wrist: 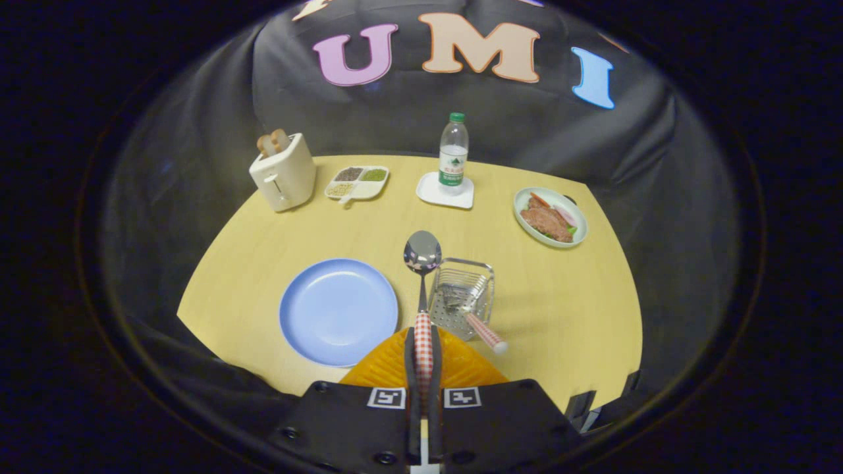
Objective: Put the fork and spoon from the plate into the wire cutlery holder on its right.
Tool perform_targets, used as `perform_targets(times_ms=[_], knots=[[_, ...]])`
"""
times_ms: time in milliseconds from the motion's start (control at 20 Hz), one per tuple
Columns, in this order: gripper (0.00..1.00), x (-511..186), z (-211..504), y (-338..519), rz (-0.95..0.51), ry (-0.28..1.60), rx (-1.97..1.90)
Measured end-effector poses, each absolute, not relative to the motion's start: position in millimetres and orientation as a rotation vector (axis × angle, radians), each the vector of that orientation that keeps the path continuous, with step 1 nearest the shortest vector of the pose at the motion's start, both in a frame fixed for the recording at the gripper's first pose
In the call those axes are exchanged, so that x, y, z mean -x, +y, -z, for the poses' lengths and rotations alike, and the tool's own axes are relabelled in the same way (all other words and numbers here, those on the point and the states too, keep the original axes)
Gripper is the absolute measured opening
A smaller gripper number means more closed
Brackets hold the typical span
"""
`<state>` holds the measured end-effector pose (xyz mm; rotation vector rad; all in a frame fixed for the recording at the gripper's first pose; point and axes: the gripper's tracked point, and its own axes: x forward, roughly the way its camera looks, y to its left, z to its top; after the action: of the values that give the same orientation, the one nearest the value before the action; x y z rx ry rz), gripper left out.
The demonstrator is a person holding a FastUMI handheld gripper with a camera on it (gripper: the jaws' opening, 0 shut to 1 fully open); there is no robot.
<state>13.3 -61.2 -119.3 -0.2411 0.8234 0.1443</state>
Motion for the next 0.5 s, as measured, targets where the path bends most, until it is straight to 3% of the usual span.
perform_targets(times_ms=[500], knots=[[0.07,-13,143,-95,-0.157,1.160,0.345]])
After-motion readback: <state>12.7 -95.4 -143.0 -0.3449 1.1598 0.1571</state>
